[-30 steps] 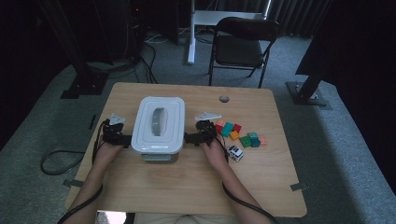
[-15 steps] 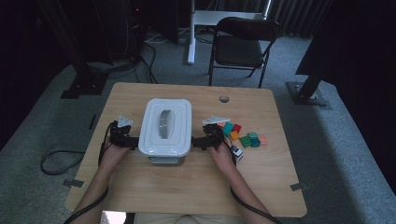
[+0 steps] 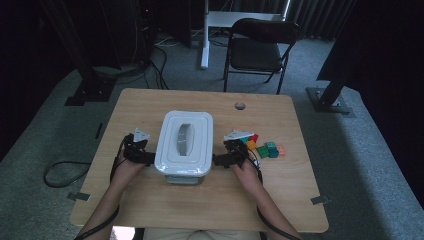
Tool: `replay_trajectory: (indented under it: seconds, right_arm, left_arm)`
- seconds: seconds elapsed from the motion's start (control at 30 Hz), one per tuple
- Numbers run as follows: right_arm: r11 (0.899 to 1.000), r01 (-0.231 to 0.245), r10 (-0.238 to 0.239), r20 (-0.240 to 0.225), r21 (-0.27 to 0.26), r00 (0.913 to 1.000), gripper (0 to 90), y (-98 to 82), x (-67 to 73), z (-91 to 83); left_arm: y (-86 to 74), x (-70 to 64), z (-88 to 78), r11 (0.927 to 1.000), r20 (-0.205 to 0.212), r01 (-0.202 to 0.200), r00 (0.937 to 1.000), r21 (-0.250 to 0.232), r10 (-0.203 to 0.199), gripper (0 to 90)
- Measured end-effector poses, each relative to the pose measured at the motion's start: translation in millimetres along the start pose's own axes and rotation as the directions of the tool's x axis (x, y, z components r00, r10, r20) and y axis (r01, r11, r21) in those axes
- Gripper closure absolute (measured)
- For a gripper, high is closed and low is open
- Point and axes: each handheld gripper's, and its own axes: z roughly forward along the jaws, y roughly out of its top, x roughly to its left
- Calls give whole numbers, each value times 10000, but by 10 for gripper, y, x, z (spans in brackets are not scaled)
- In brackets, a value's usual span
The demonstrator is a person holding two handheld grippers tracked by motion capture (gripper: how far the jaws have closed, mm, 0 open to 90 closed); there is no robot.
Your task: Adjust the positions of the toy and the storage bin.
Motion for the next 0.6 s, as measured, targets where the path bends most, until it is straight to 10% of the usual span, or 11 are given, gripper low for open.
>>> replay_trajectory:
  seconds: [0.6]
  right_arm:
    - [10000,38,-39,-323,-24,9995,136,-292,18,-340]
  left_arm:
    - [-77,-406,-174,9984,114,-557,9984,-33,557,40]
